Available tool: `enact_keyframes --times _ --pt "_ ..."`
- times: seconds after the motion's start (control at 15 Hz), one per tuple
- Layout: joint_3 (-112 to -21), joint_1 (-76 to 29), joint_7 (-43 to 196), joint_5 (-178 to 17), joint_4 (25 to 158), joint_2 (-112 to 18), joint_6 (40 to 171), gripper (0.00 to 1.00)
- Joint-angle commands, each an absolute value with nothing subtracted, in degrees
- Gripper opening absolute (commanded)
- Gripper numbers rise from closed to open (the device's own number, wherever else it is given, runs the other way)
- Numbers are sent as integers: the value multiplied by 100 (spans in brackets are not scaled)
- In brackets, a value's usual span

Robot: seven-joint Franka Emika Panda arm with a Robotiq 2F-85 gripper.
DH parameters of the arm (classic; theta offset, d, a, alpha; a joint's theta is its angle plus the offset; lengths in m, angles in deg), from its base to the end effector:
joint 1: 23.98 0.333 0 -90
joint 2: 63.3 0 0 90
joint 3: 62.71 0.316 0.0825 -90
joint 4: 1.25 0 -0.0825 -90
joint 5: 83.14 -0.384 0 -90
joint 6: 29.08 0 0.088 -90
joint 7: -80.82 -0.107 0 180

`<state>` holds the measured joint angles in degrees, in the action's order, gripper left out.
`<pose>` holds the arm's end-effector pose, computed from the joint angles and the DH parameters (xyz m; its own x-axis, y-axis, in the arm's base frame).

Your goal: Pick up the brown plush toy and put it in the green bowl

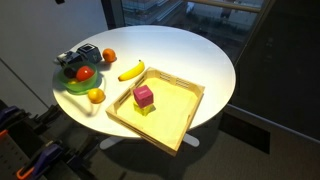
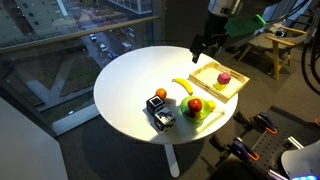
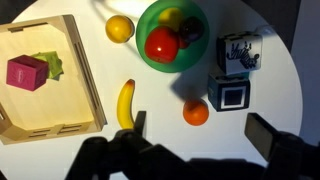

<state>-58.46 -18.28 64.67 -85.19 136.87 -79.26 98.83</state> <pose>0.4526 0.0811 0.4269 0.9870 -0.1314 0.0929 -0.1284 -0.9910 -0.0372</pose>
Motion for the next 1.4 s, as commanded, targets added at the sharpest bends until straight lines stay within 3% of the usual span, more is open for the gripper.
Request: enact_keyframes --times 0.0,1.33 --pt "-5889 -1896 6863 -8720 13607 -8092 9472 100" --pt "-5803 -1915 6793 -8614 13661 -8018 9453 100"
